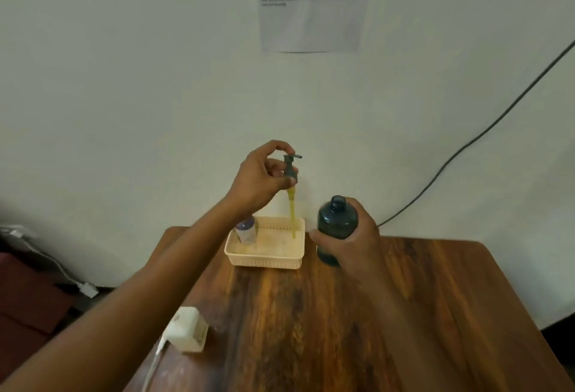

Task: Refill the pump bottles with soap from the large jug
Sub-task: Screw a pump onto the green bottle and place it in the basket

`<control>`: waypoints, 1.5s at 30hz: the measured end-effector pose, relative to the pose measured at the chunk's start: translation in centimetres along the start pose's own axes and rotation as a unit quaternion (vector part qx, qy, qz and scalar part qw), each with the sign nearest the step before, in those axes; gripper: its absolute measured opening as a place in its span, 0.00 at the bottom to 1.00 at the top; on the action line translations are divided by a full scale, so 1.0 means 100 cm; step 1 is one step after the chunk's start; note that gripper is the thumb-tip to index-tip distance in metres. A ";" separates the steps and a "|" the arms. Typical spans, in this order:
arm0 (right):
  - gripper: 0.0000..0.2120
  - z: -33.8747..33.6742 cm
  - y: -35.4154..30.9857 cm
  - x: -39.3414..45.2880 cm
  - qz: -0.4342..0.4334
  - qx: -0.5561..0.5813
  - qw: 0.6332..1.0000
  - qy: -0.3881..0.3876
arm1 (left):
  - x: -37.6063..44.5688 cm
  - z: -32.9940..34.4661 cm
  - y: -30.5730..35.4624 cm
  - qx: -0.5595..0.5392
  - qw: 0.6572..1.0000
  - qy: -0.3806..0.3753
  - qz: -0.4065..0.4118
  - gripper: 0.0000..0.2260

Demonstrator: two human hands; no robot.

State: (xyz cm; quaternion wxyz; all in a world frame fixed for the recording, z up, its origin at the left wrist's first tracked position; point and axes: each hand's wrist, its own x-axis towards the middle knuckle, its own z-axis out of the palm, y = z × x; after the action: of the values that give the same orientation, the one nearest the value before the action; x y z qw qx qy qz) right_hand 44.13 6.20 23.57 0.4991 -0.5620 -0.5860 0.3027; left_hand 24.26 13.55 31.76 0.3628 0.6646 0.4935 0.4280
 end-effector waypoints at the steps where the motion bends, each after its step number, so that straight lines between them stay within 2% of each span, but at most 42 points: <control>1: 0.34 0.004 -0.009 0.004 -0.006 0.006 1.000 0.000 | 0.001 -0.012 0.014 -0.003 1.000 0.001 0.013 0.20; 9: 0.28 0.027 -0.061 0.023 -0.053 0.009 0.998 -0.015 | 0.002 -0.080 0.118 -0.017 0.993 0.018 0.115 0.21; 15: 0.25 0.035 -0.078 0.018 -0.085 0.024 0.996 -0.018 | -0.003 -0.097 0.160 -0.046 0.986 0.030 0.159 0.23; 21: 0.22 0.036 -0.091 0.015 -0.109 0.022 0.994 -0.015 | -0.010 -0.093 0.167 -0.046 0.986 0.030 0.161 0.23; 35: 0.23 0.031 -0.095 0.017 -0.097 0.026 0.995 -0.012 | -0.019 -0.098 0.185 -0.036 0.981 0.045 0.183 0.23; 40: 0.23 0.031 -0.098 0.019 -0.095 0.029 0.995 -0.021 | -0.024 -0.090 0.184 -0.030 0.984 0.024 0.176 0.22; 45: 0.26 0.028 -0.107 0.024 -0.092 0.019 0.995 -0.025 | -0.034 -0.066 0.163 0.027 0.985 0.002 0.170 0.21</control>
State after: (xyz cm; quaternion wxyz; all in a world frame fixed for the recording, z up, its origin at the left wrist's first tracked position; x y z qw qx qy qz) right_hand 38.03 7.06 33.08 0.5202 -0.4886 -0.6419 0.2805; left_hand 23.23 6.56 48.19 0.2656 0.7478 0.3849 0.4712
